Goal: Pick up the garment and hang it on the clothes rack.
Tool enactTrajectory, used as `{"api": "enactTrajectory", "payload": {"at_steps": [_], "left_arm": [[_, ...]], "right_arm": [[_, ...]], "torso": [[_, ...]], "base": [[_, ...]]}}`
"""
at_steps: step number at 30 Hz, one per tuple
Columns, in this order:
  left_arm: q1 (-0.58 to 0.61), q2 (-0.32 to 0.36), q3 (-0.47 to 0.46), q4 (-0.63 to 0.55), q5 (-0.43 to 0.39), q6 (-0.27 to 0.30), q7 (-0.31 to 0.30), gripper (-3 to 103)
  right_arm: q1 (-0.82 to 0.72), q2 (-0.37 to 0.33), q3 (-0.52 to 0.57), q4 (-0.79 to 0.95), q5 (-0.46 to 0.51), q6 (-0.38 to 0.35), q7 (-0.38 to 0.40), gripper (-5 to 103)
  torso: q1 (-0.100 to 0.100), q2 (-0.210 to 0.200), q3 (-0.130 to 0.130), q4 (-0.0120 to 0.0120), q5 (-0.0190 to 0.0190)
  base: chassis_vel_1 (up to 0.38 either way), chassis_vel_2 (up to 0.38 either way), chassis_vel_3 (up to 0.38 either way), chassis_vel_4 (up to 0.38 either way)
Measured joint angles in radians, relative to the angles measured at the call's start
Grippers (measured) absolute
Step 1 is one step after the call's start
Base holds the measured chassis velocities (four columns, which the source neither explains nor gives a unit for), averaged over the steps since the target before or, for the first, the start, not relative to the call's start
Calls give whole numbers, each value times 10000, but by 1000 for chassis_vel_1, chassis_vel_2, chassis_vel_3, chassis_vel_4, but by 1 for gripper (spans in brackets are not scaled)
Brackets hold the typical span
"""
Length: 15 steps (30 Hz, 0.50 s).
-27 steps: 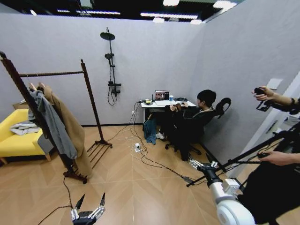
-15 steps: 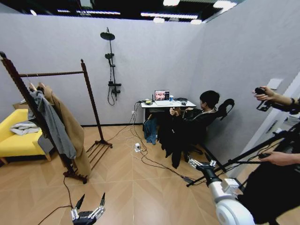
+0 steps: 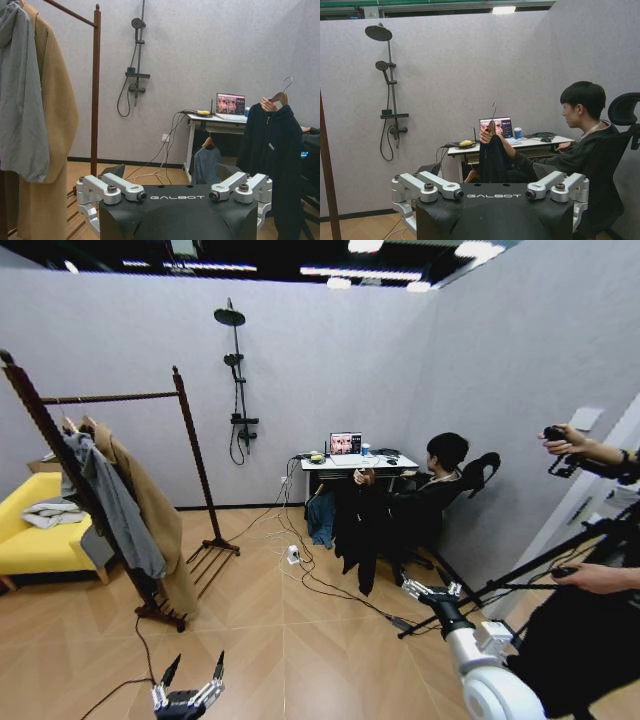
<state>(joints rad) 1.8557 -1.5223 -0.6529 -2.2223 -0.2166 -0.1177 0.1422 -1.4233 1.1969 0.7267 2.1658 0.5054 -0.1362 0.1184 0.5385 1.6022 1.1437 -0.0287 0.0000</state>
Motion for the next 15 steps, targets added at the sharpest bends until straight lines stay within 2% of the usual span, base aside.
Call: {"api": "enactTrajectory", "payload": {"at_steps": [9,15], "left_arm": [[0,0,0,0,0,0,0,100],[0,0,0,0,0,0,0,100]], "right_arm": [[16,-64,48,-76,67,41,-117,100],[22,-87,70,-67,71,99,-185,100]], "torso": [[-1,2,0,-1,0],[-3,1,-1,0,1]], "base": [[-4,5,6,-5],[-104,99,109,-114]]}}
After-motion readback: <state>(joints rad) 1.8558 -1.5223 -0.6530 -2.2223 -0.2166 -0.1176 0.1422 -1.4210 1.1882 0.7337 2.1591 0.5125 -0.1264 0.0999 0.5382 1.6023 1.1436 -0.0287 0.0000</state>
